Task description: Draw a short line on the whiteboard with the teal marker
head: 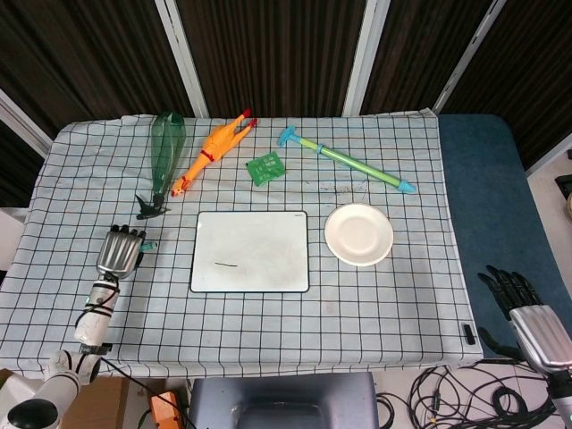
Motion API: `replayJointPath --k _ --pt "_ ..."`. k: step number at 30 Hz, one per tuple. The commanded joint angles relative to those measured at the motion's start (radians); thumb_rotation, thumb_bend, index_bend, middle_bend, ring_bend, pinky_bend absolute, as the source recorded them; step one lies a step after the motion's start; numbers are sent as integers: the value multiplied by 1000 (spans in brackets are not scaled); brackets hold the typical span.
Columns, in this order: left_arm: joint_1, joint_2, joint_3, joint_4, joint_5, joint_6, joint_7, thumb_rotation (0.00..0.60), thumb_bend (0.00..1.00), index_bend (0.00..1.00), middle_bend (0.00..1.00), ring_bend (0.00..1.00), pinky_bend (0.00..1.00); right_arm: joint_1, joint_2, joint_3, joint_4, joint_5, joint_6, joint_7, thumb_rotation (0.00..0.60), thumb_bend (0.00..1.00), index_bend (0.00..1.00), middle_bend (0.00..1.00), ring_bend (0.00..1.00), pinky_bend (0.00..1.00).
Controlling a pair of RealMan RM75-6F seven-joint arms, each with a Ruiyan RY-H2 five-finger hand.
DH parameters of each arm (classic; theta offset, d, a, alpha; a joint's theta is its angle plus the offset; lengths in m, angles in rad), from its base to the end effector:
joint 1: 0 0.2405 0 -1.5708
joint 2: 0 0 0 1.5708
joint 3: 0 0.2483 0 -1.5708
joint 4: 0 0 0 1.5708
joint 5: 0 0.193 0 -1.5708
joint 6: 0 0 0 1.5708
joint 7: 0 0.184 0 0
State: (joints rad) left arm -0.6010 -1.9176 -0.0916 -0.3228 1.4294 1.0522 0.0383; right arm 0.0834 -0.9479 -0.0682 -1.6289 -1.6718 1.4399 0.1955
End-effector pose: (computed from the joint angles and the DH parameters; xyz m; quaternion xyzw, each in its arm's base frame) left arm -0.2994 0.4039 0.0112 -0.7232 -0.2140 -0.2372 0.6123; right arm -0.2943 -0.1916 0.1826 0.6576 -0.4203 0.3669 0.5063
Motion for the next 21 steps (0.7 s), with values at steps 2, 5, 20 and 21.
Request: replayJointPath --k 2,5,20,21 --pt "3 -1 11 -15 10 0 12 600 391 403 447 268 360 -1 1 1 0 4 0 3 600 269 0 0 0 6" --pt "6 4 11 -29 12 14 16 600 388 337 413 245 346 -2 3 0 0 0 5 10 600 269 0 0 0 6" --pt "422 585 236 -1094 148 558 -24 600 344 0 0 0 61 -10 -3 3 5 17 6 -7 600 269 0 0 0 6" --pt "442 590 240 -1103 155 584 -20 600 339 0 0 0 45 -10 -5 3 4 17 5 -16 600 269 0 0 0 6"
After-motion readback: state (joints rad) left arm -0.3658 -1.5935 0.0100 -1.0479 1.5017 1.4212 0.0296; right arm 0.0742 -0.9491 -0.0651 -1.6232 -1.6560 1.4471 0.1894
